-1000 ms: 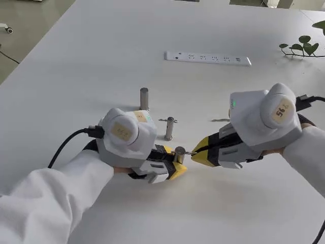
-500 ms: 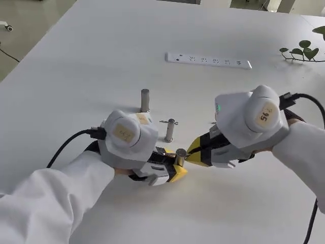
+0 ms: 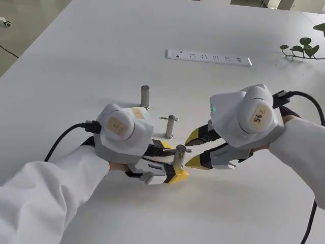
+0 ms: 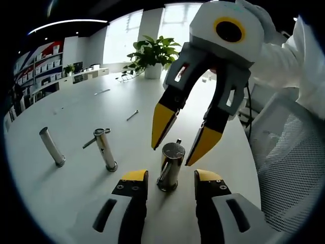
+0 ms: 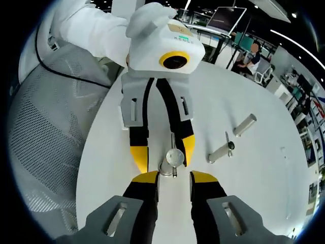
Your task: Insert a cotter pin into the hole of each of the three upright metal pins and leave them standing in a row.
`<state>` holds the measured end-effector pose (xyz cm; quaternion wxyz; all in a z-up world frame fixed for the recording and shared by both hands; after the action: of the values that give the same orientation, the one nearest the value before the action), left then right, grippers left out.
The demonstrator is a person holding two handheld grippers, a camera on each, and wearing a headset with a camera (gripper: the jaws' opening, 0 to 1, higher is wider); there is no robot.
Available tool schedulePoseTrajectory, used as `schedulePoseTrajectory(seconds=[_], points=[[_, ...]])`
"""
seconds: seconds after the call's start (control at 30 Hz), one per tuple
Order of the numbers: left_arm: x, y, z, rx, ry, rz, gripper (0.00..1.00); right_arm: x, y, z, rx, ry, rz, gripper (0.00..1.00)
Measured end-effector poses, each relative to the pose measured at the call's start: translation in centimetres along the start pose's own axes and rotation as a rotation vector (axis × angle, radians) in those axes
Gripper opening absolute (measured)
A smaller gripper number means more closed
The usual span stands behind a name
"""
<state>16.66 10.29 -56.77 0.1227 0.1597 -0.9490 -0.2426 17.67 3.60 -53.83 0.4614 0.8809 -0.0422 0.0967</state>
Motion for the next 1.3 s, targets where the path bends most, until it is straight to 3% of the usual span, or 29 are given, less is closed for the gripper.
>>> schedulePoseTrajectory(seconds=[0.2,0.27,0.37,0.53,0.63,0.83,1.13,1.3], points=[[0.0,1.5,0.4,0.028,0.033,0.034,0.55,0.1,0.0,-0.7,0.071,-0.078,-0.002,0.22],[0.0,2.0,0.5,0.037,0.040,0.039,0.65,0.0,0.0,-1.0,0.089,-0.094,-0.011,0.22],[0.3,2.7,0.3,0.056,0.045,0.052,0.79,-0.1,-0.2,-1.1,0.098,-0.113,-0.018,0.23],[0.2,3.4,0.1,0.089,0.072,0.052,0.89,-0.2,-0.5,-1.1,0.119,-0.156,-0.027,0.22],[0.7,3.5,0.2,0.087,0.048,0.071,0.99,-0.3,-0.7,-1.2,0.124,-0.165,-0.033,0.20],[0.6,3.6,0.5,0.072,0.051,0.064,0.99,-0.2,-0.8,-1.3,0.132,-0.182,-0.036,0.19],[0.4,4.0,0.8,0.058,0.062,0.051,0.99,-0.2,-1.3,-1.4,0.140,-0.186,-0.049,0.09],[0.3,4.3,1.1,0.046,0.069,0.042,0.97,0.0,-1.3,-1.3,0.144,-0.208,-0.080,0.09]])
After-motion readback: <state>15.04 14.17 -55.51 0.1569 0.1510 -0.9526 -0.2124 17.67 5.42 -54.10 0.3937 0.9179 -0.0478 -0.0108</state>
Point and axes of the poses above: the centre of the closed fingertips' face, and the gripper's own axes: y roughly backward along the fingers, x roughly to its right, z roughly out of its underside, the point moved 5 cm from there along y, roughly backward along the fingers, and after that the axes turned 2 degrees about z, right-handed, at the moved point
